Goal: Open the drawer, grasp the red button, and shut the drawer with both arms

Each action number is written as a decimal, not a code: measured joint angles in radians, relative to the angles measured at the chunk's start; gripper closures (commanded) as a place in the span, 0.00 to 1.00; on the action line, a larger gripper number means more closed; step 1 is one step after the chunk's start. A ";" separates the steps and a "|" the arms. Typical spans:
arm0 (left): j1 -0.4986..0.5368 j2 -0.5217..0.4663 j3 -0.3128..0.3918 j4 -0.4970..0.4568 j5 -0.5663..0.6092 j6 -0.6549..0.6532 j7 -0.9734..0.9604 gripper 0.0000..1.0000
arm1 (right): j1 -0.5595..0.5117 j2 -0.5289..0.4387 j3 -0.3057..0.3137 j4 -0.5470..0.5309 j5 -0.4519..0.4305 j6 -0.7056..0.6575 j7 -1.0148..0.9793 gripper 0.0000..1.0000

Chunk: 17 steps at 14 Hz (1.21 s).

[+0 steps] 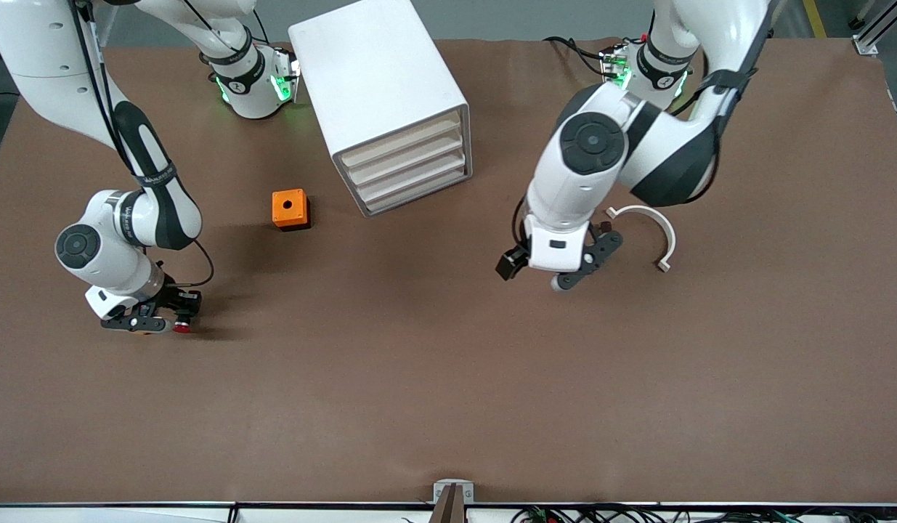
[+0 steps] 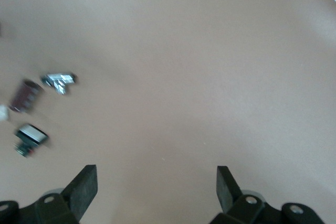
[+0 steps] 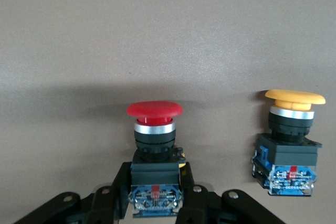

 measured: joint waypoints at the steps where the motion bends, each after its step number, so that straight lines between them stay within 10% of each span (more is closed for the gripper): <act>1: 0.026 -0.021 0.000 0.000 0.000 -0.018 0.046 0.00 | 0.000 0.000 0.000 0.000 0.000 0.000 0.000 1.00; 2: 0.051 -0.040 0.000 0.000 0.000 -0.038 0.092 0.00 | 0.000 0.000 0.000 0.000 0.000 0.000 0.000 0.61; 3: 0.076 -0.058 0.000 0.000 0.000 -0.055 0.138 0.00 | 0.000 0.000 0.001 0.000 0.000 0.000 0.000 0.01; 11: 0.219 -0.141 0.000 -0.001 0.001 -0.179 0.416 0.00 | -0.013 -0.009 0.002 0.013 0.000 -0.030 -0.032 0.00; 17: 0.312 -0.212 0.001 -0.001 0.001 -0.265 0.604 0.00 | -0.009 -0.150 0.020 0.183 0.003 -0.481 -0.030 0.00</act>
